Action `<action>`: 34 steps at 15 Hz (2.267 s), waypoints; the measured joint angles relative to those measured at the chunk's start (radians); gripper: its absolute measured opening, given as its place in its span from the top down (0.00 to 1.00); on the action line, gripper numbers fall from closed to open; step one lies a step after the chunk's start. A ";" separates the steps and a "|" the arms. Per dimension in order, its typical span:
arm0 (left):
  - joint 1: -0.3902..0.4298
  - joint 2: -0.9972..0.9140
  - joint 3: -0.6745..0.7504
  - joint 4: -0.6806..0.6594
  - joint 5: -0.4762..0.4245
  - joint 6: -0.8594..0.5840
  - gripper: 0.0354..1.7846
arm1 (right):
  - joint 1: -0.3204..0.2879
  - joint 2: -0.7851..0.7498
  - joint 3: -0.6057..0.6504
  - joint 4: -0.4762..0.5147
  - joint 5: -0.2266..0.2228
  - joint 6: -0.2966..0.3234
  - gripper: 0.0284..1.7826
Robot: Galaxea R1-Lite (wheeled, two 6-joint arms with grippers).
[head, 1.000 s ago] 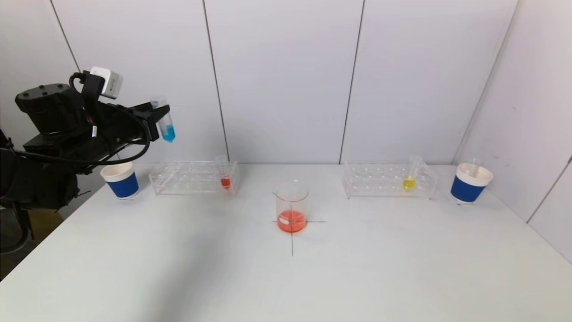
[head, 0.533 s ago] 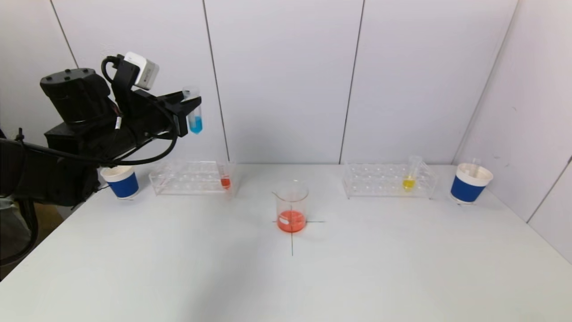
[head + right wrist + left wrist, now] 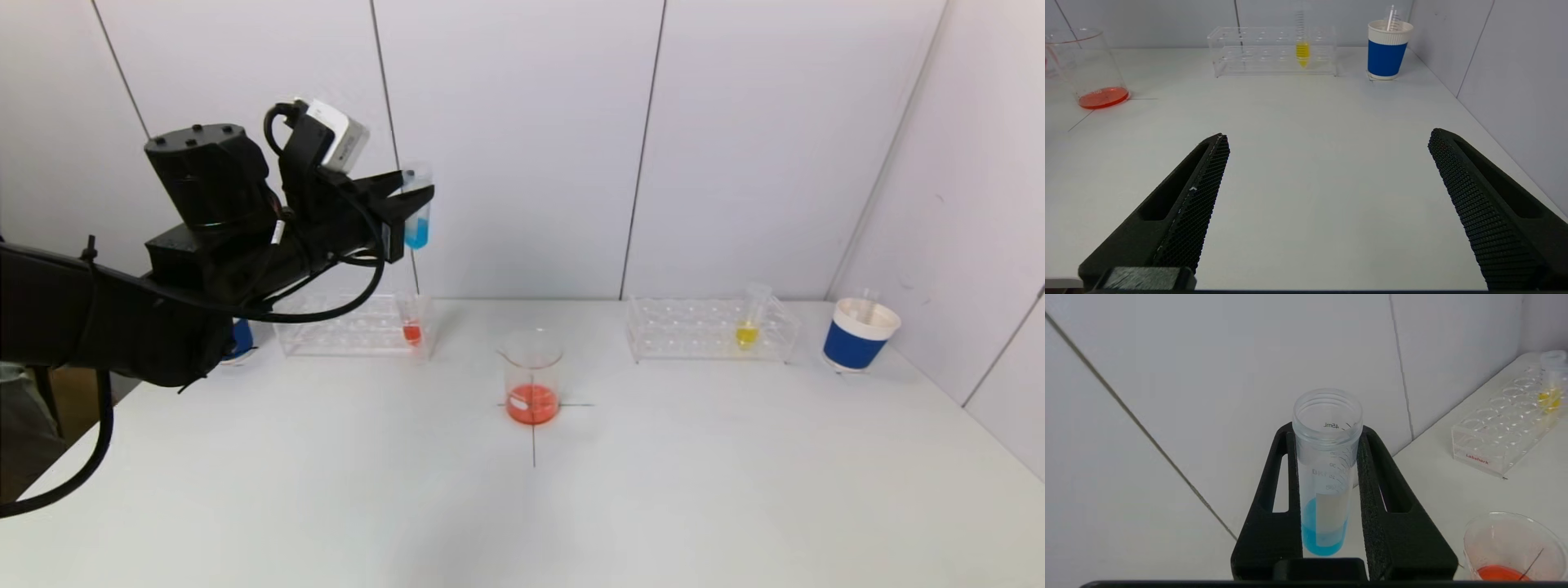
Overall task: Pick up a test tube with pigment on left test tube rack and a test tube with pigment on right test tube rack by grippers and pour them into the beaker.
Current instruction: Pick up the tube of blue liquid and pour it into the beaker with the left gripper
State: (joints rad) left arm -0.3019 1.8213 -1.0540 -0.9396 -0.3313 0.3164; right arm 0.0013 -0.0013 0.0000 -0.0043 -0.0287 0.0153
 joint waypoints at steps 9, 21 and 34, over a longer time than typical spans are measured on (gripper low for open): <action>-0.109 0.050 -0.005 -0.004 -0.077 0.201 0.78 | 0.000 0.000 0.000 0.000 0.000 0.000 0.01; -0.138 0.087 -0.011 -0.009 -0.161 0.483 0.78 | 0.000 0.000 0.000 0.000 0.000 0.000 0.01; -0.143 0.155 0.029 -0.169 -0.232 0.611 0.78 | 0.000 0.000 0.000 0.000 0.000 0.000 0.01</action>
State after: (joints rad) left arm -0.4453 1.9762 -1.0247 -1.1089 -0.5636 0.9270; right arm 0.0013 -0.0013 0.0000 -0.0043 -0.0291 0.0153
